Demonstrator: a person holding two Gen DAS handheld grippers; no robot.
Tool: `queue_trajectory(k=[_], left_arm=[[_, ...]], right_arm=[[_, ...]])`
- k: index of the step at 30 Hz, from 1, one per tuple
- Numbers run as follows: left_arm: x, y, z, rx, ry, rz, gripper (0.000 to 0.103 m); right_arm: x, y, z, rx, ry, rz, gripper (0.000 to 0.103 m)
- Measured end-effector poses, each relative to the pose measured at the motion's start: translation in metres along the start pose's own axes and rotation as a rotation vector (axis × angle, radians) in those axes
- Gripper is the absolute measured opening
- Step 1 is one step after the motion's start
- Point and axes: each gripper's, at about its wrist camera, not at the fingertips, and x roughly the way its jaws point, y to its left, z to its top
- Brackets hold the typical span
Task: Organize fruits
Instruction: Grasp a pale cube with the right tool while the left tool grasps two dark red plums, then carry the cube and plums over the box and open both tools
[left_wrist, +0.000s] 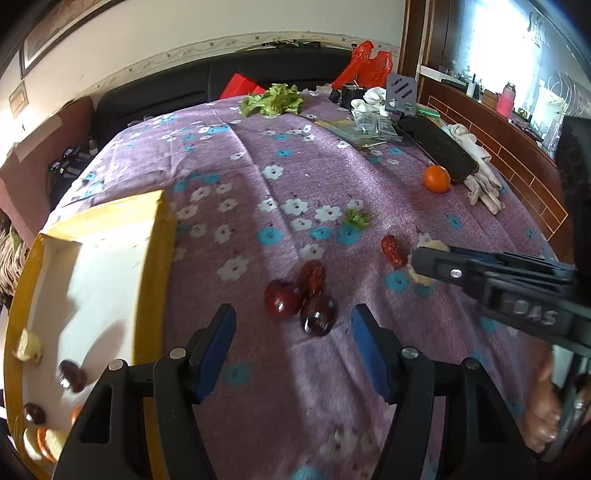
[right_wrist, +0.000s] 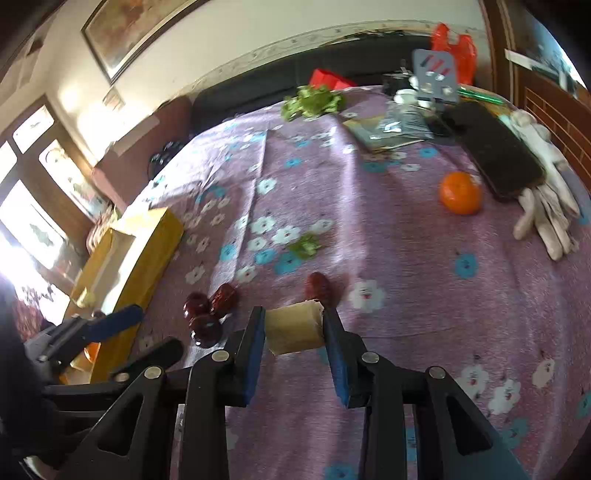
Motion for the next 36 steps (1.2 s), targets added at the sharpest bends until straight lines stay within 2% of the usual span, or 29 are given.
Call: queue_trajectory(k=[5,6,8,11,14,19,24,30,33,36], left_arm=[[0.023,-0.006,0.002,0.007,0.023,0.036,0.064],[0.027,-0.007,0.002,0.01,0.029,0.043,0.062],[0.034,-0.009,0.0,0.015,0.04,0.053,0.046],[0.031,-0.011,-0.002,0.018,0.016,0.089,0.044],[0.022,-0.006,-0.005,-0.006,0.0,0.092,0.044],[-0.017,0.011,-0.016,-0.082,-0.017,0.039,0.044],[-0.079,0.05,-0.036,-0.174,-0.072,-0.028,0.044],[-0.158,0.11,-0.058,-0.256,-0.181,0.037,0.045],[-0.189,0.141,-0.069,-0.295,-0.223,0.096,0.045],[-0.203,0.167,-0.075,-0.332,-0.241,0.145,0.045]], right_arm=[[-0.002,-0.012,0.004,0.041,-0.003,0.0,0.035],[-0.002,-0.013,0.004,0.043,-0.007,-0.001,0.035],[-0.003,-0.014,0.004,0.041,-0.009,-0.002,0.035],[-0.002,-0.013,0.003,0.033,-0.008,-0.007,0.035],[-0.001,-0.012,0.002,0.021,-0.012,-0.031,0.035],[-0.002,-0.008,0.001,0.003,-0.02,-0.042,0.035],[-0.003,0.0,-0.003,-0.024,-0.033,-0.03,0.035],[-0.006,0.023,-0.003,-0.053,-0.022,-0.003,0.035],[-0.021,0.052,-0.002,-0.106,-0.045,0.016,0.035],[-0.032,0.087,-0.001,-0.157,-0.049,0.075,0.035]])
